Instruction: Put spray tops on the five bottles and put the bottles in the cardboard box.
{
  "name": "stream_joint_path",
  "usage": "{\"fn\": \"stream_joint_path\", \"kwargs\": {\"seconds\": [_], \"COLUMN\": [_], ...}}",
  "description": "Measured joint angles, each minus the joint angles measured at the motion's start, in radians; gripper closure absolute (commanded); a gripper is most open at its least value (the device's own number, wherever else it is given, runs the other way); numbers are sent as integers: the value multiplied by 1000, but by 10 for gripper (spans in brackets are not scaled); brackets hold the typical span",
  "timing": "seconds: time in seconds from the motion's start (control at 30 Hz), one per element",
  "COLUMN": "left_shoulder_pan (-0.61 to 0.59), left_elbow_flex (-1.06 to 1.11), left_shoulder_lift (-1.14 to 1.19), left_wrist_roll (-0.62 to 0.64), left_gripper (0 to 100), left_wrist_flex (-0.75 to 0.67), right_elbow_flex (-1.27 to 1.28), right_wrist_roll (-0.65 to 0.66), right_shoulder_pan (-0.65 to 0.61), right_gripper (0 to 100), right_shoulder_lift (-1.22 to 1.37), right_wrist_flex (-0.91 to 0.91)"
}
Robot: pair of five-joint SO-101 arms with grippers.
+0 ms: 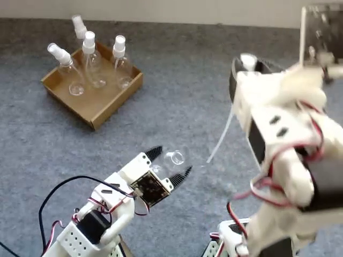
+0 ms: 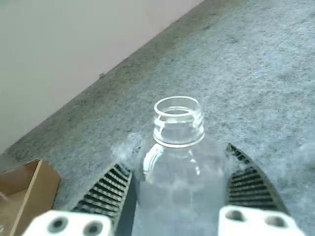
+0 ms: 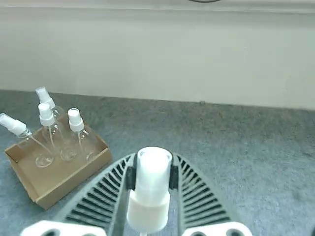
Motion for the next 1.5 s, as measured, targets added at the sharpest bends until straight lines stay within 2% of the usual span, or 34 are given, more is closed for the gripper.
{"fn": "stream_joint_path", "kwargs": {"seconds": [0.23, 0.43, 0.77, 0.87, 1.23, 1.5], "left_shoulder_pan": [106, 117, 117, 117, 117, 117], "left_elbow_flex": [-9, -37, -63, -63, -63, -63], "left_shoulder_lift": [-2, -2, -2, -2, -2, -2], "left_wrist_roll": [0, 0, 0, 0, 0, 0], "left_gripper": [892, 892, 892, 892, 892, 892], "left_wrist_flex": [110, 158, 176, 176, 176, 176], "right_elbow_flex": [187, 419, 1102, 1263, 1297, 1297], "right_wrist_roll": [-84, -98, -98, -100, -100, -100], "right_shoulder_pan": [2, 2, 2, 3, -100, -106], "right_gripper": [978, 978, 978, 978, 979, 979], "right_shoulder_lift": [-218, -402, -758, -832, -878, -878], "right_wrist_flex": [-8, -103, -525, -600, -631, -634]}}
